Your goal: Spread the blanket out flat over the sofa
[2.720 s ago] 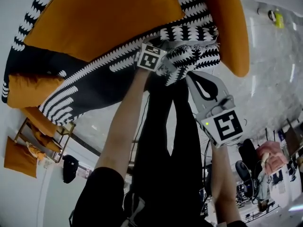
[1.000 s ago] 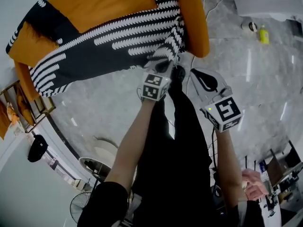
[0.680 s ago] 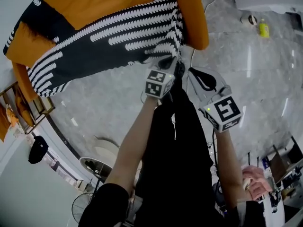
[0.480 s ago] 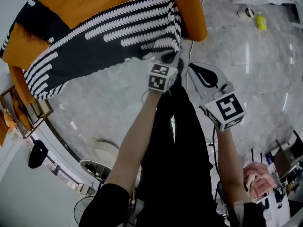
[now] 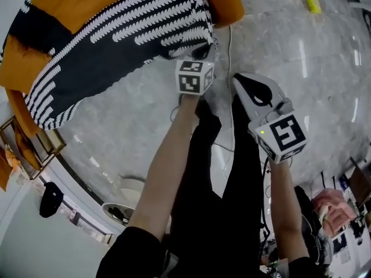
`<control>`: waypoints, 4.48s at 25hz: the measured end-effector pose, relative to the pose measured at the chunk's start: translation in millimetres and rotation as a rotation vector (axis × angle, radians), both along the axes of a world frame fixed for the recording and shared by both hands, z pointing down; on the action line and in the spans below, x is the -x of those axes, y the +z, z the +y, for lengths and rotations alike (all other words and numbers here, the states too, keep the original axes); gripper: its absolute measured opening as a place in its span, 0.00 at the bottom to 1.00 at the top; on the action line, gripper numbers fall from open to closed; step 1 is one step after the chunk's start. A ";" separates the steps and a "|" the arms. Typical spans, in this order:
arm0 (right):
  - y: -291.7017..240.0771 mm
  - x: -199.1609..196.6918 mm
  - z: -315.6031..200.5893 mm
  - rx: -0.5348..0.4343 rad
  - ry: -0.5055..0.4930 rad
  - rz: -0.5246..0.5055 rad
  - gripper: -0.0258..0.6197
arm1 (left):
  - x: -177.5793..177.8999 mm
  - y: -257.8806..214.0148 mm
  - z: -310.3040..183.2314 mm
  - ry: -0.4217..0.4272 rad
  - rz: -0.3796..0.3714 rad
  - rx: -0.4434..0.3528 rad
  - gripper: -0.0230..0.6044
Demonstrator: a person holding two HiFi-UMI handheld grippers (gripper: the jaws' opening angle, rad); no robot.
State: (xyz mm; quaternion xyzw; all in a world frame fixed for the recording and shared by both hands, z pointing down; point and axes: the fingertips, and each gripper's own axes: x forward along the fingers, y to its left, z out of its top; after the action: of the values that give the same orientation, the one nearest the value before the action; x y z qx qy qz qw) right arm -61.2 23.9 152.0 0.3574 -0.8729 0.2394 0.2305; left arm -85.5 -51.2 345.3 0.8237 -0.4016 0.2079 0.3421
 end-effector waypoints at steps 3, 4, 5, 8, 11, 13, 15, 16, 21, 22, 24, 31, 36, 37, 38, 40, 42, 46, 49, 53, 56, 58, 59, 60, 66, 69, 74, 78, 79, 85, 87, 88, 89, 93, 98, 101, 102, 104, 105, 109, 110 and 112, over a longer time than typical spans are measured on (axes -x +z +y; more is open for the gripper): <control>7.7 -15.1 3.1 -0.003 0.012 -0.003 0.04 | -18.1 5.2 1.0 0.016 0.004 -0.020 0.06; 10.4 -19.6 3.3 0.001 0.015 -0.009 0.04 | -24.0 7.8 2.6 0.015 0.006 -0.022 0.06; 14.1 -24.6 3.5 0.008 0.017 -0.016 0.04 | -29.8 11.1 4.6 0.012 0.003 -0.024 0.06; 31.8 -43.6 3.7 0.011 0.000 -0.020 0.04 | -47.3 23.0 6.9 -0.004 0.000 -0.034 0.06; 47.9 -58.8 5.3 0.018 -0.038 -0.033 0.04 | -59.0 37.9 11.9 -0.028 0.006 -0.038 0.06; 54.7 -66.4 1.3 0.024 -0.065 -0.052 0.04 | -59.9 50.1 14.4 -0.048 -0.010 -0.033 0.06; 59.9 -75.0 -3.3 0.027 -0.094 -0.073 0.04 | -61.1 59.8 14.9 -0.078 -0.030 -0.027 0.06; 61.9 -78.5 -4.2 0.035 -0.111 -0.088 0.04 | -63.2 63.3 15.5 -0.095 -0.039 -0.024 0.06; 75.2 -99.5 -3.0 0.073 -0.196 -0.156 0.04 | -92.0 73.3 13.5 -0.154 -0.075 -0.019 0.06; 78.8 -105.0 -3.3 0.071 -0.207 -0.162 0.04 | -100.3 75.8 12.9 -0.166 -0.073 -0.022 0.06; 87.5 -113.2 -6.5 0.050 -0.220 -0.172 0.04 | -113.9 84.3 11.5 -0.171 -0.074 -0.028 0.06; 133.4 -96.6 -16.8 -0.017 -0.231 -0.225 0.04 | -127.3 144.9 10.2 -0.087 -0.083 -0.077 0.06; 170.6 -73.0 -7.9 -0.089 -0.338 -0.235 0.04 | -129.5 184.0 24.9 -0.098 -0.040 -0.175 0.06; 179.2 -67.1 -10.0 -0.108 -0.354 -0.242 0.04 | -125.7 195.9 24.0 -0.098 -0.042 -0.200 0.06; 187.2 -63.2 -11.2 -0.119 -0.366 -0.248 0.04 | -123.3 208.8 25.5 -0.093 -0.044 -0.217 0.06; 200.5 -61.9 -10.0 -0.119 -0.390 -0.251 0.04 | -122.7 233.7 32.8 -0.080 -0.053 -0.238 0.06; 212.1 -65.7 -12.6 -0.117 -0.416 -0.238 0.04 | -124.3 249.1 28.1 -0.061 -0.067 -0.285 0.06; 243.2 -83.8 -29.7 -0.170 -0.406 -0.142 0.04 | -123.7 271.8 5.7 -0.017 -0.076 -0.374 0.06; 271.5 -94.6 -38.8 -0.198 -0.350 -0.112 0.04 | -114.4 298.1 2.7 0.005 -0.082 -0.391 0.06; 291.1 -96.4 -39.3 -0.223 -0.318 -0.106 0.04 | -105.3 306.1 3.8 0.029 -0.111 -0.427 0.06; 296.5 -101.0 -30.4 -0.201 -0.317 -0.094 0.04 | -99.5 308.2 4.9 0.031 -0.173 -0.430 0.06; 300.4 -108.8 -30.2 -0.193 -0.301 -0.099 0.04 | -97.3 319.7 0.4 0.030 -0.203 -0.417 0.06; 302.1 -111.5 -30.6 -0.193 -0.294 -0.097 0.04 | -97.6 325.5 -3.1 0.035 -0.218 -0.412 0.06; 303.2 -112.9 -30.2 -0.190 -0.295 -0.088 0.04 | -99.1 330.4 -6.9 0.040 -0.231 -0.407 0.06; 302.9 -112.1 -29.5 -0.196 -0.297 -0.007 0.04 | -94.0 347.0 -19.1 0.005 -0.244 -0.400 0.06; 306.4 -110.2 -32.6 -0.188 -0.278 -0.006 0.04 | -88.6 355.7 -19.2 0.006 -0.257 -0.389 0.06; 307.2 -110.1 -28.6 -0.191 -0.298 -0.010 0.04 | -77.0 362.4 -19.0 0.012 -0.285 -0.349 0.06; 306.6 -117.6 -23.9 -0.158 -0.305 -0.002 0.04 | -91.5 359.1 -19.6 -0.014 -0.262 -0.341 0.06; 307.1 -117.7 -23.6 -0.157 -0.305 0.006 0.04 | -93.6 359.4 -21.2 -0.017 -0.256 -0.341 0.06; 330.2 -105.0 -15.8 -0.171 -0.334 0.030 0.04 | -74.9 370.9 -17.6 -0.040 -0.218 -0.319 0.06; 337.3 -103.7 -14.8 -0.161 -0.347 0.046 0.04 | -76.3 367.0 -15.9 -0.031 -0.210 -0.335 0.06; 339.5 -102.9 -14.7 -0.156 -0.354 0.054 0.04 | -76.6 363.1 -15.9 -0.029 -0.210 -0.352 0.06; 340.5 -102.3 -14.8 -0.153 -0.361 0.060 0.04 | -76.5 358.9 -16.4 -0.028 -0.213 -0.370 0.06; 336.0 -103.5 -14.9 -0.150 -0.360 0.068 0.04 | -79.1 348.4 -14.7 -0.018 -0.224 -0.423 0.07; 337.9 -107.1 -11.0 -0.145 -0.374 0.052 0.04 | -74.4 347.9 -8.4 -0.019 -0.227 -0.452 0.17; 338.0 -106.2 -10.1 -0.159 -0.393 0.073 0.04 | -64.7 348.1 -9.8 -0.040 -0.227 -0.457 0.17; 337.7 -106.4 -11.6 -0.165 -0.394 0.081 0.04 | -63.5 346.7 -10.3 -0.045 -0.227 -0.454 0.18; 341.5 -106.8 -16.1 -0.156 -0.387 0.084 0.04 | -65.2 342.3 -10.3 -0.042 -0.231 -0.452 0.18; 345.1 -106.4 -19.4 -0.140 -0.380 0.075 0.04 | -67.1 340.1 -10.4 -0.034 -0.235 -0.452 0.18; 351.3 -108.0 -41.9 -0.079 -0.306 0.003 0.04 | -74.1 323.2 -6.6 -0.011 -0.230 -0.417 0.26; 348.3 -110.2 -45.3 -0.073 -0.286 -0.004 0.04 | -75.3 315.5 -2.2 -0.009 -0.225 -0.400 0.27; 334.9 -116.6 -48.9 -0.078 -0.261 0.000 0.04 | -78.2 294.9 3.0 -0.004 -0.225 -0.378 0.29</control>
State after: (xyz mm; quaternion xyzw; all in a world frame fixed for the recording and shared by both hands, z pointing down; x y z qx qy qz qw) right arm 55.4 -25.0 486.9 0.2493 -0.9207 0.1731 0.2454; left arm -7.3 -48.2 640.2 0.8440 -0.4708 0.2187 0.1351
